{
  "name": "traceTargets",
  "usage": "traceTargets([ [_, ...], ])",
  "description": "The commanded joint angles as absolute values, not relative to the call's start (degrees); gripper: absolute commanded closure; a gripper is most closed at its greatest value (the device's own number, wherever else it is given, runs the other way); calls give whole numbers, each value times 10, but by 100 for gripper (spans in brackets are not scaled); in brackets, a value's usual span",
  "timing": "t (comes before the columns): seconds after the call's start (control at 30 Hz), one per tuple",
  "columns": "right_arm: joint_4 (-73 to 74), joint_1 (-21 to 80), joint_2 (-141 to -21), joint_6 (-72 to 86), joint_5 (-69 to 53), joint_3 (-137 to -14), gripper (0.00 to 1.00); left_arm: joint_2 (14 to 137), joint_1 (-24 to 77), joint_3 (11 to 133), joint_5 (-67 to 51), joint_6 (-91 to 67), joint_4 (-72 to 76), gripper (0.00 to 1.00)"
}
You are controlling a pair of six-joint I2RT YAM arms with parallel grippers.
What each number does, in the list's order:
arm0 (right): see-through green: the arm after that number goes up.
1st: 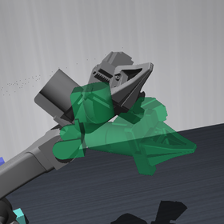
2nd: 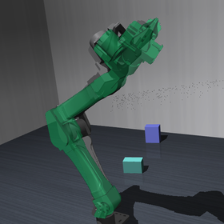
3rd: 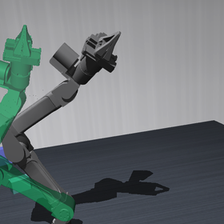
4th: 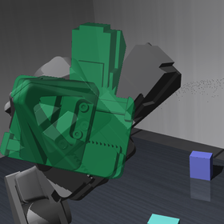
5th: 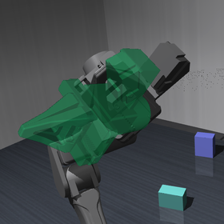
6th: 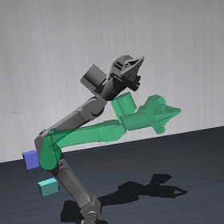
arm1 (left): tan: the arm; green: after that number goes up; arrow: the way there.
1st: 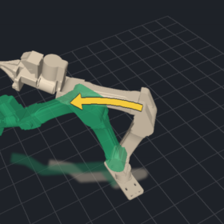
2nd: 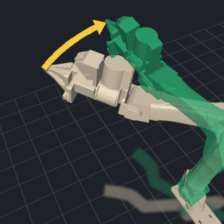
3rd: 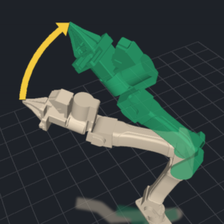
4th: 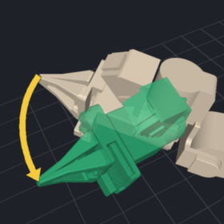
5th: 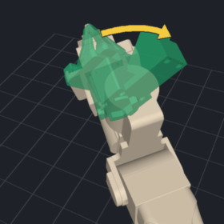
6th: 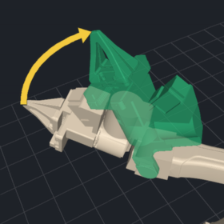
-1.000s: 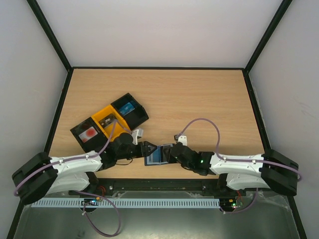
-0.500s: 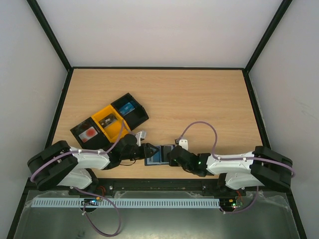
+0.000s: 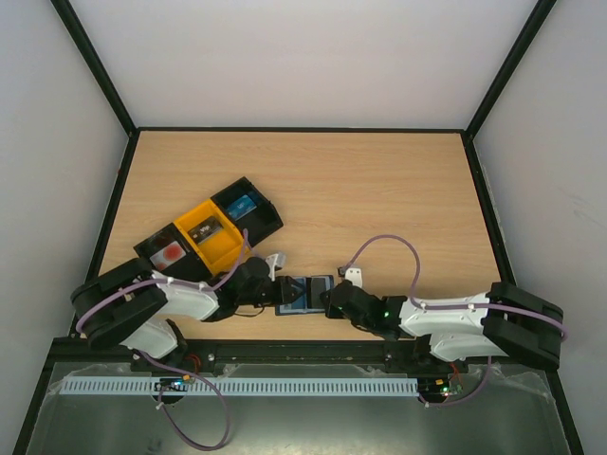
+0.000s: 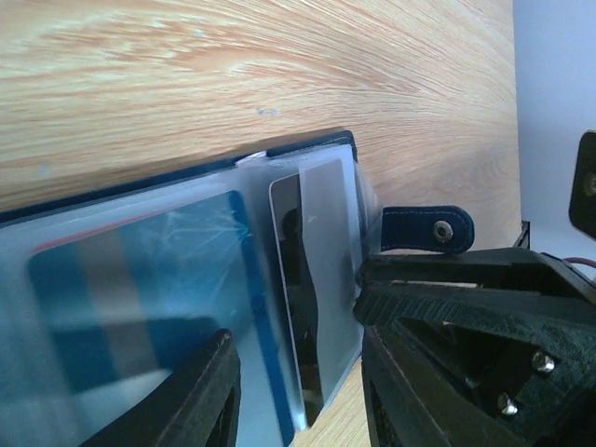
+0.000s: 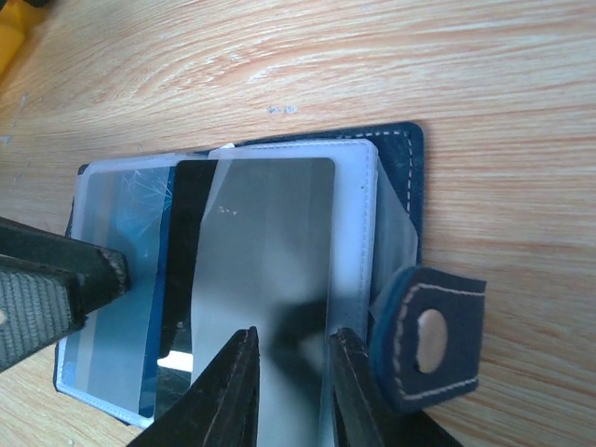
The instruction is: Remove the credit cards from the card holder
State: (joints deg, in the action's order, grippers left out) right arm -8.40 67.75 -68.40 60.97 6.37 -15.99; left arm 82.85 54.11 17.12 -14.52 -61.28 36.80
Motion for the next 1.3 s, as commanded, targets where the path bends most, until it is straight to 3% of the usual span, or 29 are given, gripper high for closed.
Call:
traceTargets([
  [0.0, -108, 679, -693, 635, 46, -123, 78, 868, 557, 207, -138, -605, 389, 62],
  [0.3, -118, 680, -699, 642, 45, -111, 79, 925, 562, 218, -155, -627, 433, 67],
  [0.5, -119, 679, -697, 647, 50, -105, 79, 915, 563, 217, -147, -632, 417, 79],
  [0.67, -117, 679, -701, 649, 51, -102, 79, 905, 563, 212, -144, -634, 416, 77],
  [0.87, -117, 679, -703, 651, 53, -99, 79, 902, 563, 210, -166, -648, 435, 85],
  [1.17, -113, 679, -695, 662, 58, -86, 78, 862, 564, 198, -160, -658, 428, 85],
  [1.27, -113, 679, -699, 662, 58, -88, 78, 863, 563, 200, -165, -655, 431, 93],
])
